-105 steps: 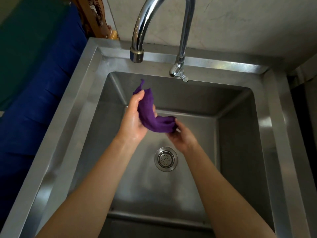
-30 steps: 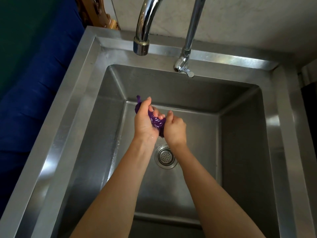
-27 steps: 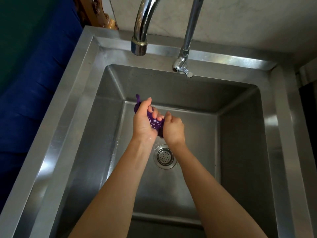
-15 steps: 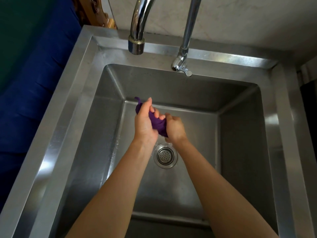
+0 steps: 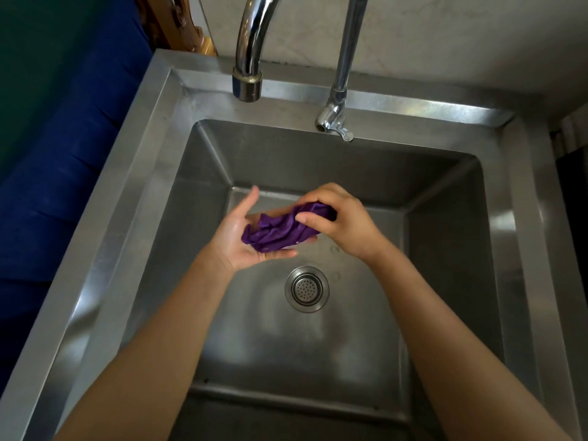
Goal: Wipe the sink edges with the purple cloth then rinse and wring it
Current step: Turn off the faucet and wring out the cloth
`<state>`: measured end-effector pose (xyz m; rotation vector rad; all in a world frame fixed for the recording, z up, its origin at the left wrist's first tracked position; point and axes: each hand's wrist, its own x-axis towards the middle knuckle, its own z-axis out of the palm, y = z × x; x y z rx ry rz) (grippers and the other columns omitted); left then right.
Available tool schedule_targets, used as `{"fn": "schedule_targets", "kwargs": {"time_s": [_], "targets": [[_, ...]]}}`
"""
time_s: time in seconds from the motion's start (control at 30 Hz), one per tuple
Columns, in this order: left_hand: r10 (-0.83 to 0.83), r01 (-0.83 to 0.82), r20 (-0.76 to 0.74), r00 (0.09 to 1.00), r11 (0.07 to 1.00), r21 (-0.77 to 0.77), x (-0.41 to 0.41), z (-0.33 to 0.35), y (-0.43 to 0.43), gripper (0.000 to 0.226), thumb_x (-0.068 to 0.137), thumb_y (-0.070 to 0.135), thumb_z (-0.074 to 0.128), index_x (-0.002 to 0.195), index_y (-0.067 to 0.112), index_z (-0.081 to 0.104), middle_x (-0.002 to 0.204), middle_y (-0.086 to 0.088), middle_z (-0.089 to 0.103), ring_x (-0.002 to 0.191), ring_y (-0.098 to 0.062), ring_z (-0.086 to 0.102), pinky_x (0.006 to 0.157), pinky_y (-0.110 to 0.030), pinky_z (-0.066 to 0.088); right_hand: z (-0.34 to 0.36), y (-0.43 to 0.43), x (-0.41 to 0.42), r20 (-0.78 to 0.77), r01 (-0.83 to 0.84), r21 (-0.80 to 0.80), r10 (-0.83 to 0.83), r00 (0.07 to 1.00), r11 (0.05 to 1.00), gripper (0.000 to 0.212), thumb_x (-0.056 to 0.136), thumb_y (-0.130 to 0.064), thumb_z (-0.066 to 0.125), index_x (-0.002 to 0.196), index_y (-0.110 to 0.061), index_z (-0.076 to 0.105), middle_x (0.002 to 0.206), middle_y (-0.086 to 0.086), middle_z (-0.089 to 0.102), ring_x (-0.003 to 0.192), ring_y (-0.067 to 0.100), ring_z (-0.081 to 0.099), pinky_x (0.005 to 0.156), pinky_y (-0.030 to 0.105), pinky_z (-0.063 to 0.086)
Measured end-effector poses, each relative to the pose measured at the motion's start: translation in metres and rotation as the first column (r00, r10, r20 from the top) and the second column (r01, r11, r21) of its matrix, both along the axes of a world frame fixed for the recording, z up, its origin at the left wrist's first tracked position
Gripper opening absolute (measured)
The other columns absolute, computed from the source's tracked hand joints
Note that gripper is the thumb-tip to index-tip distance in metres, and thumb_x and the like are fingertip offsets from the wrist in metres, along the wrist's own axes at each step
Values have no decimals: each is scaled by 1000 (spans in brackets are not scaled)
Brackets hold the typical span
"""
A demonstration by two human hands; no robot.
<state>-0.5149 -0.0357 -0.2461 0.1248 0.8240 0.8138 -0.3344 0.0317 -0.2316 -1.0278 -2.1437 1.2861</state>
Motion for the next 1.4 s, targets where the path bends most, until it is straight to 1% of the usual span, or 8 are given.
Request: {"fn": "schedule_targets", "kwargs": {"time_s": [0.2,0.43,0.57,0.67,0.8,0.9,1.1,1.4], "targets": [[-400,475,-325,857,858,196,5,30,11,51,65,33,81,108,12,62,100,-7,71,59,-10,62,38,-14,39,9,7,4,73,-110,108,103,992,988,28,89,-36,51,94,-13,67,89,-1,61,88,15,57,84,23,43],[-168,445,-782,601,882,152,45,39,3,8,88,18,61,83,13,57,66,3,61,42,-6,41,36,-17,24,2,8,-6,410,63,139,-116,905,988,39,98,-37,37,66,-16,46,67,15,57,69,35,54,63,33,37],[-110,241,-663,740,964,109,40,33,-1,29,92,36,51,91,8,60,67,-4,58,38,-5,39,30,-15,20,12,14,-8,329,81,-168,-22,944,983,45,95,-43,43,61,-15,50,59,5,50,51,16,51,50,24,40],[-85,85,-426,901,996,-20,30,32,-4,31,92,42,45,91,13,57,59,-4,52,31,-2,32,26,-11,15,21,7,2,-5,21,-348,-24,1000,937,33,97,-37,40,107,-12,59,86,8,61,57,10,57,53,25,49],[-79,72,-55,995,990,-118,25,42,-9,38,82,49,44,80,14,57,49,1,48,25,-1,31,23,-10,12,14,-3,2,-24,-116,111,120,993,987,44,90,-41,42,118,-12,58,113,3,64,102,11,58,90,19,44],[-41,19,-174,984,992,-129,32,47,-10,60,89,60,32,67,15,64,44,0,49,23,0,27,25,-8,10,15,-14,-10,105,-2,336,-36,994,942,45,89,-44,35,90,-11,66,84,7,70,81,25,64,71,32,48],[198,-194,-778,596,976,99,61,34,-7,58,96,47,33,60,7,53,38,-5,48,23,-9,28,32,-11,18,16,-21,-25,267,192,431,-328,906,882,54,91,-41,22,67,-7,58,64,21,65,65,42,60,56,32,30],[328,-3,-923,201,943,334,66,14,-11,59,98,29,39,41,16,49,36,-1,49,34,-6,47,50,-23,38,10,-22,-25,301,319,-83,-281,911,944,45,96,-22,33,51,-17,39,69,19,56,71,31,52,67,35,39]]}}
